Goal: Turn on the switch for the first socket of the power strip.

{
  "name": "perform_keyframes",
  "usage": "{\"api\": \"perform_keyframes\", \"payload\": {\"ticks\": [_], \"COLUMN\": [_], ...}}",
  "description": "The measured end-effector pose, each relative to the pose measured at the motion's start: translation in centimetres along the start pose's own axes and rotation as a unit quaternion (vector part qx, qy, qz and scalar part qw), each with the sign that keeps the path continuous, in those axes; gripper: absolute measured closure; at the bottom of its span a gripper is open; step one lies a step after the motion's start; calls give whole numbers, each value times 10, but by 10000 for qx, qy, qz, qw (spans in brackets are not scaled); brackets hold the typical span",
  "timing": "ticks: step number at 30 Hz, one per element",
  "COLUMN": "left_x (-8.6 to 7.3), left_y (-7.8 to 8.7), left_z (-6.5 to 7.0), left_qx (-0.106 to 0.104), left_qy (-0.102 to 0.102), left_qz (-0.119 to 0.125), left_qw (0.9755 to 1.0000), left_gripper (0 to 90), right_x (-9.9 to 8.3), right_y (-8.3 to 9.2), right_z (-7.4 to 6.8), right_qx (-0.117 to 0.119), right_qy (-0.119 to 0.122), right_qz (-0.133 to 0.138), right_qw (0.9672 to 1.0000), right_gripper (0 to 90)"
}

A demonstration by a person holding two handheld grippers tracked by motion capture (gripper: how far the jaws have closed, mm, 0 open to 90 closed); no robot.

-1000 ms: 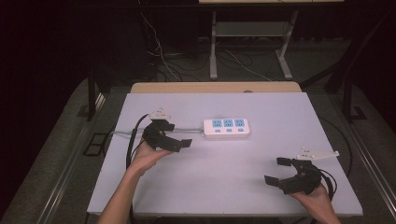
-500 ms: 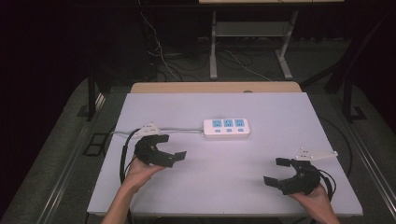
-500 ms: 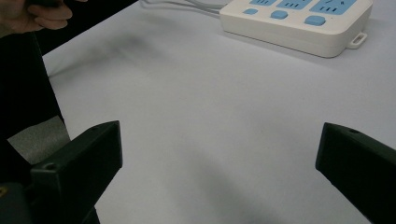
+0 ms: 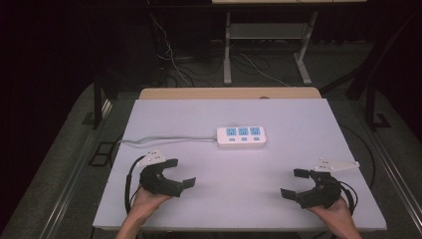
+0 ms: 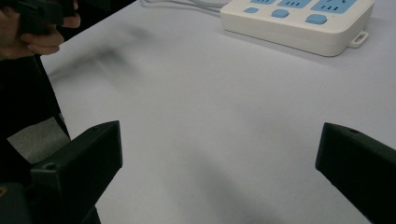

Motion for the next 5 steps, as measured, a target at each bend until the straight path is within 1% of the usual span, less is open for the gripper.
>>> {"api": "perform_keyframes", "payload": {"ticks": [2, 5], "left_x": [-6, -11], "left_y": [-1, -1], "left_z": [0, 0], "left_qx": [-64, -59], "left_qy": [49, 71], "left_qz": [51, 100], "left_qw": [10000, 9999], "left_gripper": [0, 0], "right_x": [0, 0], "right_y": [0, -1], "right_z": [0, 0], "right_qx": [3, -8], "right_qy": [-8, 4], "right_qz": [-3, -22], "right_qw": [10000, 10000], "right_gripper": [1, 1]}}
Point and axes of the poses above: each handheld gripper's, and its own axes: y roughly backward along the jaws, x roughly out of its top, z roughly to its right, the point moved 1 cm from there along -y, roughly forward along the jaws, and after that the axes turned 9 degrees about -z, right-handed, at the moved point
